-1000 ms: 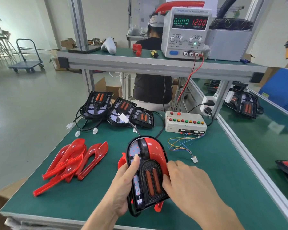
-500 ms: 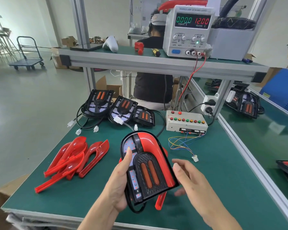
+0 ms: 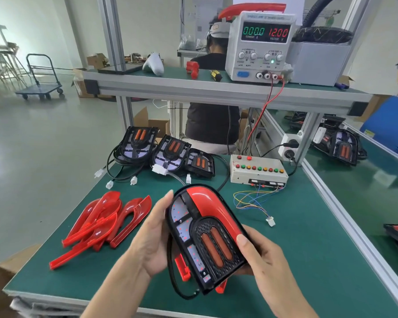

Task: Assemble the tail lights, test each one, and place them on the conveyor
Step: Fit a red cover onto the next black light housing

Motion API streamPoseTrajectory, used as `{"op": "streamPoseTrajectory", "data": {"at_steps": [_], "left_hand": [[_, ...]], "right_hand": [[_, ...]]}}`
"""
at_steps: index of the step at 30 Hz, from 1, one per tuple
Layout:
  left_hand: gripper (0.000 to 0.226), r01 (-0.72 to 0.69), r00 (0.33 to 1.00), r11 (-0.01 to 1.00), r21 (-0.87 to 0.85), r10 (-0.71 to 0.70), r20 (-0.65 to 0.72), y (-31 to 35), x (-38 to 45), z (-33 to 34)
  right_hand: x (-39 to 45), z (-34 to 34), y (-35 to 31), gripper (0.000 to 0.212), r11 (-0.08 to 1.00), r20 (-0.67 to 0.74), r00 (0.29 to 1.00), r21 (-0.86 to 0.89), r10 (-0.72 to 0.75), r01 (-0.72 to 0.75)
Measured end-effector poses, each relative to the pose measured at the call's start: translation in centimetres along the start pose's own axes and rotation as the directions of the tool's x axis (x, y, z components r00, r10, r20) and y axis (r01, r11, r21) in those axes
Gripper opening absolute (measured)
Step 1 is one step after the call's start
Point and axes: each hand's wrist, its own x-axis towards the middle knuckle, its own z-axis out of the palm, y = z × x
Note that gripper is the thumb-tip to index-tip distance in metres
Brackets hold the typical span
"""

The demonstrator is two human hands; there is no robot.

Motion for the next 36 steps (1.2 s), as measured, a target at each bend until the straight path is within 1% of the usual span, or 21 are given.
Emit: {"op": "streamPoseTrajectory", "data": {"at_steps": [3,6,7,9,11,14,17,20,23,25,29,32,34,36], "left_hand": [[0.056,-0.002,1.000,0.980,0.198,0.007,-0.025,1.6,0.5,0.9],[0.065,-0.063,0.994,0.939,0.339,0.089,-0.060,2.5,1.1,1.4],[0.065,-0.074,0.993,0.923,0.377,0.104,-0.058,2.6,1.2,1.6],[0.053,-0.066,0.995,0.910,0.409,0.089,-0.037,2.5,1.5,1.9],[0.042,-0.046,0.997,0.927,0.371,0.064,-0.036,2.2,1.6,2.1],[0.044,-0.033,0.998,0.957,0.289,0.046,-0.037,1.8,1.9,2.2],[0.039,-0.040,0.998,0.969,0.243,0.050,-0.033,1.4,1.7,2.5],[0.046,-0.026,0.999,0.979,0.203,0.033,-0.032,1.4,1.3,2.8],[0.049,-0.004,1.000,0.987,0.160,0.009,-0.029,1.6,1.0,3.0],[0.052,0.012,0.999,0.990,0.139,-0.006,-0.043,1.6,0.9,3.2],[0.053,0.030,0.998,0.995,0.097,-0.024,-0.066,1.6,0.9,3.6],[0.051,0.026,0.997,0.997,0.068,-0.020,-0.080,1.5,1.0,3.6],[0.050,0.023,0.996,0.998,0.061,-0.018,-0.088,1.4,1.0,3.6],[0.045,0.024,0.994,0.998,0.059,-0.018,-0.103,1.3,1.0,3.6]], "right_hand": [[0.1,-0.2,0.1,0.040,0.998,0.028,0.999,-0.053,-0.016,0.017],[0.4,-0.5,-0.1,0.047,0.990,0.052,0.998,-0.136,-0.040,0.047],[0.6,-0.6,-0.2,0.046,0.987,0.057,0.997,-0.148,-0.050,0.058],[0.8,-1.0,-0.4,0.043,0.985,0.057,0.996,-0.154,-0.064,0.072],[0.9,-1.4,-0.6,0.043,0.983,0.057,0.996,-0.164,-0.072,0.080],[0.8,-1.7,-0.7,0.044,0.984,0.056,0.996,-0.157,-0.072,0.080],[0.6,-1.8,-0.5,0.039,0.991,0.025,0.997,-0.115,-0.070,0.073],[0.6,-1.8,-0.2,0.034,0.996,-0.011,0.998,-0.062,-0.057,0.057],[0.7,-1.7,0.1,0.035,1.000,-0.058,0.998,0.020,-0.023,0.024],[1.0,-1.5,0.2,0.036,0.999,-0.069,0.998,0.044,-0.013,0.016],[1.4,-1.6,0.1,0.038,0.997,-0.047,0.999,0.078,-0.009,0.012],[1.5,-1.7,0.1,0.046,0.997,-0.034,0.999,0.073,-0.010,0.012],[1.6,-1.8,0.2,0.046,0.997,-0.014,1.000,0.083,-0.006,0.007],[1.6,-2.0,0.3,0.045,0.996,0.005,1.000,0.086,-0.001,0.000]]}}
